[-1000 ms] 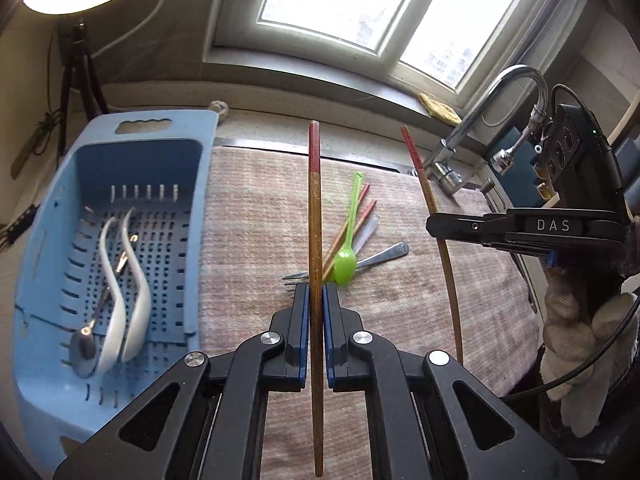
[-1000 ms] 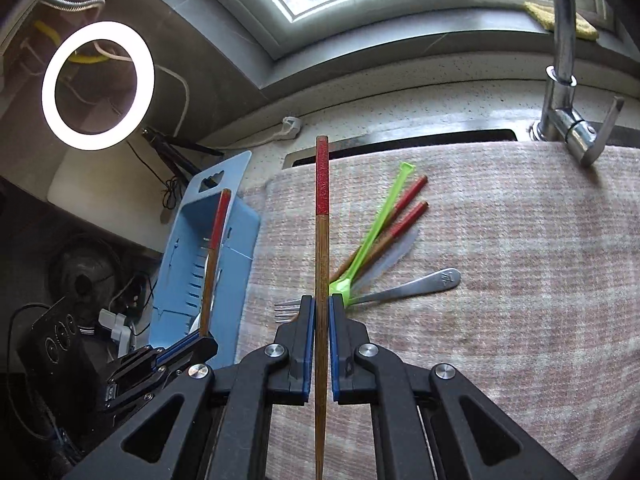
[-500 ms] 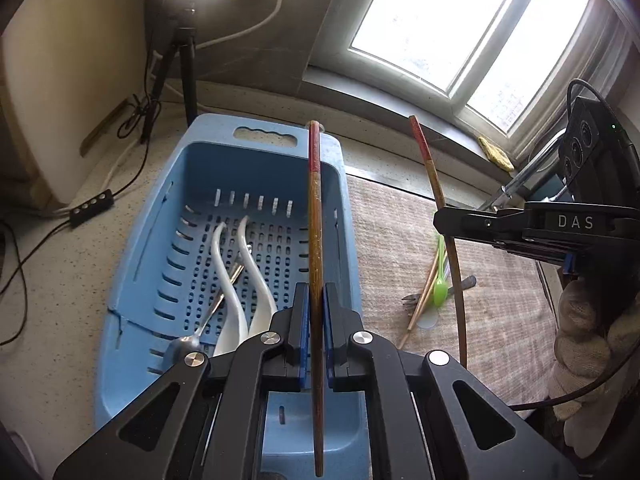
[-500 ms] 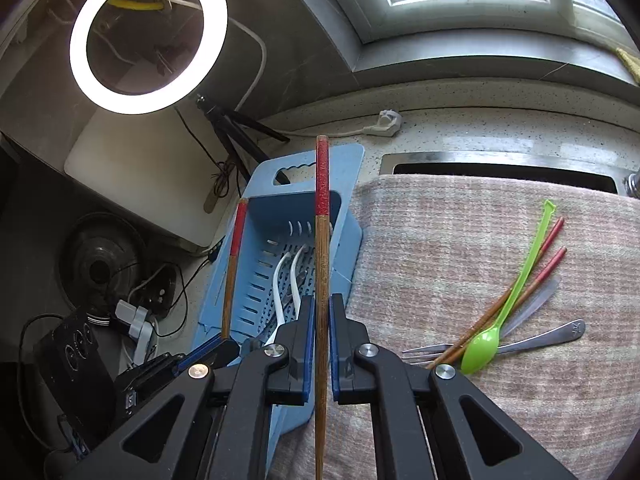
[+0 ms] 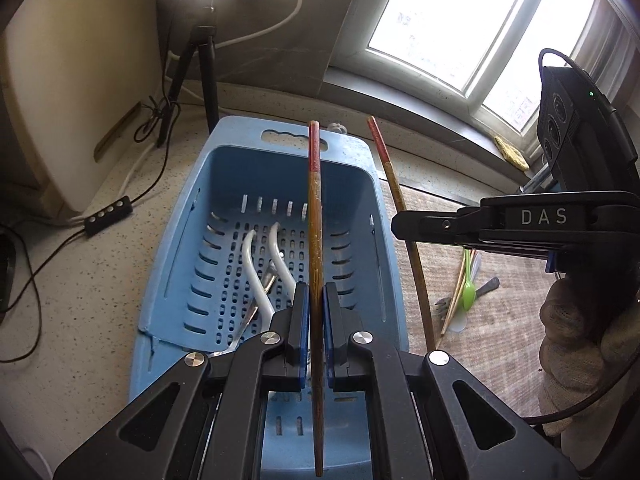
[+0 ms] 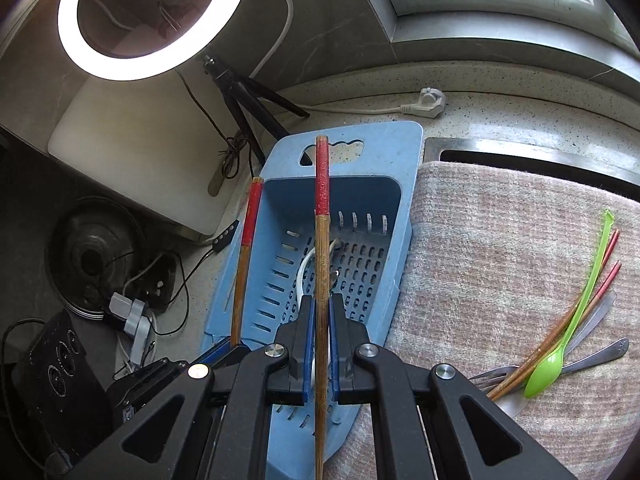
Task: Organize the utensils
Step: 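Lower the chopsticks into the basket and open both tools, then move both tools back over the remaining utensils on the towel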
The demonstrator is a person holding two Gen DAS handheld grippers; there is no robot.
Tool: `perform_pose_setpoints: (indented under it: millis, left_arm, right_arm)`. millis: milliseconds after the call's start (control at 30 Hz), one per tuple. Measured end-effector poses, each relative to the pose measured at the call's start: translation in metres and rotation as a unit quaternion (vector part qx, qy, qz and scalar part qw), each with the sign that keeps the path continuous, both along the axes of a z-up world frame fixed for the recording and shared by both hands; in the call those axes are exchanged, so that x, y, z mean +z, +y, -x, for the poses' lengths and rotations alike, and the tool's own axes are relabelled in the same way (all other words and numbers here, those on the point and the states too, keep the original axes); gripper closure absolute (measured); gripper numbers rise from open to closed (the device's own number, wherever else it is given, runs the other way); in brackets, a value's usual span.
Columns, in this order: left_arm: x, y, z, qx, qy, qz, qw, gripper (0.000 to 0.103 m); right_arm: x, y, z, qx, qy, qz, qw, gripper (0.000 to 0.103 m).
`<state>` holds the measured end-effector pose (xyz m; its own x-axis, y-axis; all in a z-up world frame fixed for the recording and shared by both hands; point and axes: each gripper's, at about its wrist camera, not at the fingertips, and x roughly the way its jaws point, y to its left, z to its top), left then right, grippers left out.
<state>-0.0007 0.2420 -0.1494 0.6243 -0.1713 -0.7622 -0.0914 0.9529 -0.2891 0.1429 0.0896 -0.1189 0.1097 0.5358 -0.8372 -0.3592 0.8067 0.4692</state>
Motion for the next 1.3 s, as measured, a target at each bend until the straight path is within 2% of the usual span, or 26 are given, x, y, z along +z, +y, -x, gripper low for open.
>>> perform_pose_setpoints:
  millis: [400, 500, 600, 733, 1000, 1033, 1100, 1167, 1300]
  left_arm:
    - [-0.006, 0.006, -0.007, -0.002, 0.011, 0.003, 0.9999, 0.098]
    - [-0.007, 0.007, -0.007, 0.0, 0.016, 0.0, 0.9999, 0.097]
    - [-0.008, 0.01, -0.008, 0.007, 0.021, 0.002, 0.9998, 0.09]
    - [-0.009, 0.014, -0.007, 0.013, 0.024, 0.002, 0.9996, 0.088]
    - [-0.007, 0.012, -0.005, 0.011, 0.022, 0.008, 0.9997, 0.087]
    - [-0.006, 0.01, -0.004, 0.008, 0.022, 0.009, 0.9997, 0.086]
    - [-0.002, 0.003, -0.002, 0.0, 0.018, 0.004, 0.9998, 0.074]
    - [0.002, -0.005, 0.0, -0.007, 0.015, -0.004, 0.9999, 0.066]
    - [0.011, -0.023, 0.008, -0.006, 0.008, -0.013, 0.9999, 0.064]
  right_arm:
    - [-0.012, 0.013, -0.008, 0.006, 0.01, 0.011, 1.0, 0.097]
    - [-0.014, 0.014, -0.009, 0.005, 0.011, 0.013, 1.0, 0.094]
    - [-0.016, 0.015, -0.01, 0.006, 0.018, 0.014, 1.0, 0.093]
    - [-0.016, 0.015, -0.01, 0.003, 0.018, 0.014, 1.0, 0.083]
    - [-0.011, 0.003, -0.007, -0.003, 0.009, 0.013, 1.0, 0.077]
    - [-0.009, 0.0, -0.006, -0.006, 0.007, 0.012, 1.0, 0.076]
    - [-0.006, -0.009, -0.005, -0.008, 0.005, 0.008, 1.0, 0.075]
    - [-0.003, -0.021, -0.003, -0.009, 0.0, 0.003, 1.0, 0.075]
    - [0.003, -0.051, 0.002, 0.002, -0.004, -0.001, 1.0, 0.074]
